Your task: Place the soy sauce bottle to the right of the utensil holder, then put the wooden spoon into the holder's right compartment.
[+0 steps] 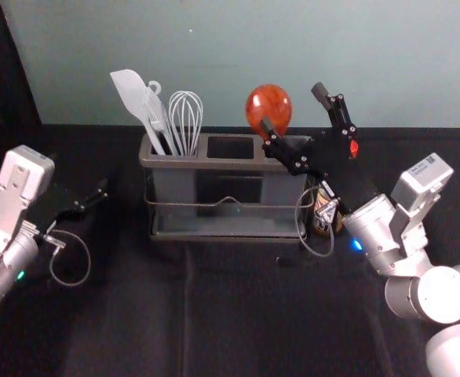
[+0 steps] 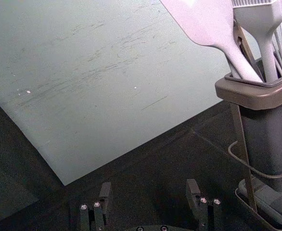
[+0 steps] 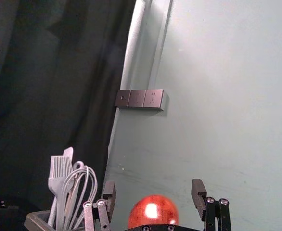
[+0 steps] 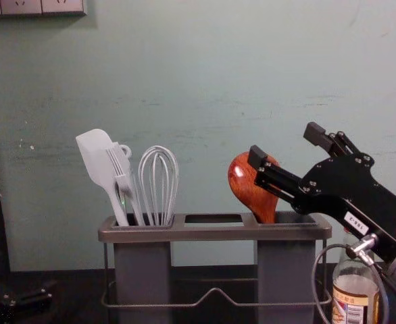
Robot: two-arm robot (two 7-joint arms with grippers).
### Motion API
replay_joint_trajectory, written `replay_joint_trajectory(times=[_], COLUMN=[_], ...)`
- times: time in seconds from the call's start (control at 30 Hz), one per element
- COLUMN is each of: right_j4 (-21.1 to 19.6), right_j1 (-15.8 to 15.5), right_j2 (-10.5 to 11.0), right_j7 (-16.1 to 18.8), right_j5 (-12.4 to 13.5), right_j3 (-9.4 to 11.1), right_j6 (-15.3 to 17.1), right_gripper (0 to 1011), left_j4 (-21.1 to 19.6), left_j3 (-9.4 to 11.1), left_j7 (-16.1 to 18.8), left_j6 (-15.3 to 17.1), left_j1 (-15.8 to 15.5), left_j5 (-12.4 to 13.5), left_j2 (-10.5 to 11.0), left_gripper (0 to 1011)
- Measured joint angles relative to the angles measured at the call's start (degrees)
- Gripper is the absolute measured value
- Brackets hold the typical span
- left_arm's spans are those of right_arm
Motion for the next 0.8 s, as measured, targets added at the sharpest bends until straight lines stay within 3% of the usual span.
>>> replay_joint_trajectory(times=[0.27,0.53,0.77,0.8], right_j4=[-3.0,-10.2,-20.0,-22.2], right_j1=[-1.7,-5.7,-11.2,-12.3], right_j2=[0.4,1.7,4.3,5.1], right_j7=[-0.4,-1.8,-6.9,-8.1], right_j5=[0.1,-0.5,-6.2,-7.6], right_j3=[0.6,1.9,4.6,5.2], right_j6=[0.1,1.8,11.4,14.9], right_gripper=[1002,1002,1003,1002], left_j4=[0.0,0.0,0.0,0.0], left_j3=[0.0,0.0,0.0,0.0], left_j7=[0.0,0.0,0.0,0.0], left_j6=[0.0,0.0,0.0,0.0], left_j1=[0.0,0.0,0.0,0.0], left_j5=[0.0,0.0,0.0,0.0], left_j2=[0.0,0.0,0.0,0.0], left_gripper=[1000,1000,1000,1000])
